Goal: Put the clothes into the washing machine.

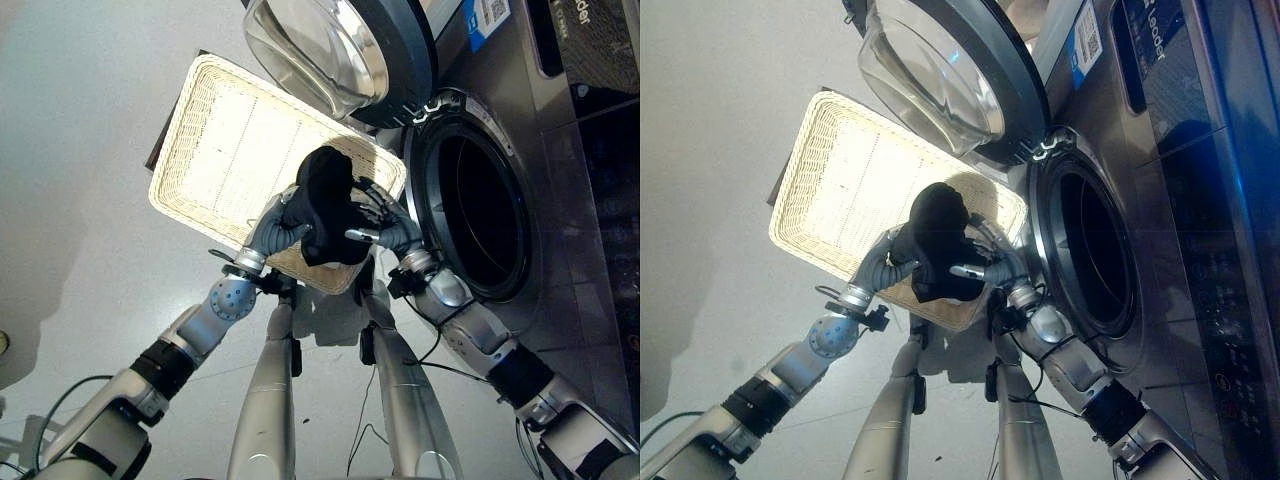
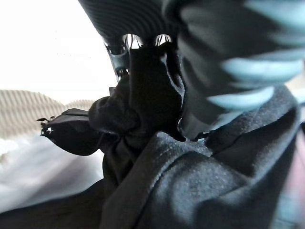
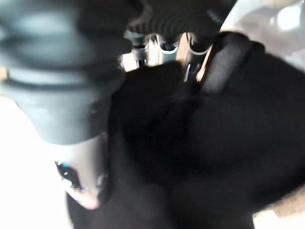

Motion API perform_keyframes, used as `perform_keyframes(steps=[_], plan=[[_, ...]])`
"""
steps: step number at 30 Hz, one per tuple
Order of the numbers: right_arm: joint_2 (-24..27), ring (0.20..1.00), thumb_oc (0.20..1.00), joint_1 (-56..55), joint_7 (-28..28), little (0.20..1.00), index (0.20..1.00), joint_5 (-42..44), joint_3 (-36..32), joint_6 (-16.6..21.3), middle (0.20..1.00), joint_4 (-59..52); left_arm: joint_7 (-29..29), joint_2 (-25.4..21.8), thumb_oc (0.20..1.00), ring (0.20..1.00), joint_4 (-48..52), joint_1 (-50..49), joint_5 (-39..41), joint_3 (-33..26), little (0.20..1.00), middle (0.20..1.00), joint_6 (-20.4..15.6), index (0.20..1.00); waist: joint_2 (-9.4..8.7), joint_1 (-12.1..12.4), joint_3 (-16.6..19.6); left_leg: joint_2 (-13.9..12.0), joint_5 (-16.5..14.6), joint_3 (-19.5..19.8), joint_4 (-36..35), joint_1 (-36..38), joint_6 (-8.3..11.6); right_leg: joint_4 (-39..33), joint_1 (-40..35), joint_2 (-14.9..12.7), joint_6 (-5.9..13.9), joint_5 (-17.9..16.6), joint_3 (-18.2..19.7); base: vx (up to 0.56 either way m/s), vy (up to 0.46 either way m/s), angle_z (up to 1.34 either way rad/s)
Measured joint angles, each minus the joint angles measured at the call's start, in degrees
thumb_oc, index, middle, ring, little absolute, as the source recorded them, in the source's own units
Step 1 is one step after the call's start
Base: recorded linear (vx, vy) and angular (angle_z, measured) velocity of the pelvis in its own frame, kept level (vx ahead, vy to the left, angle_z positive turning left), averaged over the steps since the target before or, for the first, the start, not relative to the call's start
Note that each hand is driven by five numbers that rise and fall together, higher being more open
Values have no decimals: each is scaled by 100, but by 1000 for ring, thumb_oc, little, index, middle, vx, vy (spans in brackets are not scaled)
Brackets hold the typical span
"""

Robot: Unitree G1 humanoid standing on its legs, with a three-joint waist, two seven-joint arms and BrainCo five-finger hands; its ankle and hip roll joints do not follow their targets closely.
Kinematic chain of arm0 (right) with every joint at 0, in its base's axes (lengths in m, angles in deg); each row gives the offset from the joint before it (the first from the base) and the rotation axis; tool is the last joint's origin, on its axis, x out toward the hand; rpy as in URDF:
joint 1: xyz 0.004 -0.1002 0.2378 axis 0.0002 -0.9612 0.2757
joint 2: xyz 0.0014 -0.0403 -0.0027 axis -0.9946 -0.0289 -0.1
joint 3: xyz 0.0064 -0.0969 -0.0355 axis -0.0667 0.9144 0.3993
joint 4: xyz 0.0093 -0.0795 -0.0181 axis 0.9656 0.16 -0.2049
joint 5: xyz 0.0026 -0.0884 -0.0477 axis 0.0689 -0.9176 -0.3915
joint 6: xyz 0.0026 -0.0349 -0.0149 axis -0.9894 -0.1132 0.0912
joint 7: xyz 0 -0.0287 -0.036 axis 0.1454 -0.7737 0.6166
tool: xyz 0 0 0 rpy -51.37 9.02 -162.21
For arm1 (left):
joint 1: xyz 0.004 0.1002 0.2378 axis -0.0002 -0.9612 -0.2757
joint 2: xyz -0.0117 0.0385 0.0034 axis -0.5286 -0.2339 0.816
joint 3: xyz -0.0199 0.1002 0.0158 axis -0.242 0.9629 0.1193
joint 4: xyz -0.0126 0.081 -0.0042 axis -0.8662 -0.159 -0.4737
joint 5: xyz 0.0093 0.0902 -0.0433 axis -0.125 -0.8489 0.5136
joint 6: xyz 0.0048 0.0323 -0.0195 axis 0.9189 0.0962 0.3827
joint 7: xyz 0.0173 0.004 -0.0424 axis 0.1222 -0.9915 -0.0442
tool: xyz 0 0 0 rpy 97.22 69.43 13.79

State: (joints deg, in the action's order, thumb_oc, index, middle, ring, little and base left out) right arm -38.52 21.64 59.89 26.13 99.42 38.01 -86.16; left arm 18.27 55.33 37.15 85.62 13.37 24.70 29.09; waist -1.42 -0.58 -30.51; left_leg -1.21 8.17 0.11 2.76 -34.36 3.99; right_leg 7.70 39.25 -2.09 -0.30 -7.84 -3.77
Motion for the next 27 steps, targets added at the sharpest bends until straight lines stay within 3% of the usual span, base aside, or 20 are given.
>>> perform_keyframes(steps=[4, 9, 15, 18, 20, 21, 23, 27], plan=[[-15, 1000, 1000, 5, -187, 1000, 1000, 8, 8, 75, 1000, 30, -461, 17, 200, 200, 120, 28, 408, 3, 200, 200, -11, 200, 0, 0, 0, 3, 5, 1, 4, 22, -5, 6, -23, -1, 0, 0, -1, 0, 0, 0], [-63, 1000, 1000, -43, -635, 1000, 1000, -143, -11, 222, 1000, 56, -579, 40, 200, 200, 149, 51, 460, 122, 200, 200, -9, 200, 0, -14, 0, 5, 13, 8, 9, 74, -15, 8, -83, -3, 25, 16, -4, 0, 0, 0], [-80, 1000, 1000, -12, -381, 1000, 1000, -362, -105, -76, 1000, 137, -581, 12, 200, 200, 150, 115, 455, 157, 200, 200, 49, 200, 1, -19, 0, 5, 15, 15, 8, 62, -17, 4, -81, -2, 28, 19, -6, 5, -38, 1], [220, 1000, 1000, 160, 364, 1000, 1000, -322, -7, -683, 1000, 181, -748, -154, 200, 200, 150, 119, 453, 155, 200, 200, 50, 200, 1, -13, 0, 3, 16, 56, 8, 46, -17, 5, -82, -4, 28, 20, -44, 16, -70, 4], [312, 1000, 1000, 210, 556, 1000, 1000, -267, 39, -814, 1000, 184, -786, -197, 200, 200, 150, 123, 452, 158, 200, 200, 50, 200, 1, -13, 0, 3, 16, 67, 8, 42, -17, 5, -83, -4, 28, 20, -55, 5, -33, 5], [466, 1000, 1000, 289, 977, 1000, 1000, -52, 89, -1115, 1000, 200, -873, -271, 200, 200, 150, 146, 452, 161, 200, 200, 51, 200, 1, 0, 0, 3, 23, 103, 17, 26, -12, 5, -83, -4, 25, 22, -75, 1, -63, 7], [488, 1000, 1000, 373, 1243, 1000, 1000, 126, 97, -1306, 1000, 234, -909, -313, 200, 200, 150, 158, 449, 166, 200, 200, 51, 200, 0, 0, 0, 3, 25, 138, 18, 13, -11, 4, -87, -5, 24, 23, -106, 4, -70, 8], [637, 1000, 1000, 571, 2255, 1000, 1000, 997, 385, -2118, 1000, 323, -957, -500, 200, 200, 150, 405, 444, 425, 200, 200, 51, 200, 0, 20, 0, 6, 30, 199, 48, -21, -4, 3, -90, -7, 25, 26, -159, -2, -59, 6]])
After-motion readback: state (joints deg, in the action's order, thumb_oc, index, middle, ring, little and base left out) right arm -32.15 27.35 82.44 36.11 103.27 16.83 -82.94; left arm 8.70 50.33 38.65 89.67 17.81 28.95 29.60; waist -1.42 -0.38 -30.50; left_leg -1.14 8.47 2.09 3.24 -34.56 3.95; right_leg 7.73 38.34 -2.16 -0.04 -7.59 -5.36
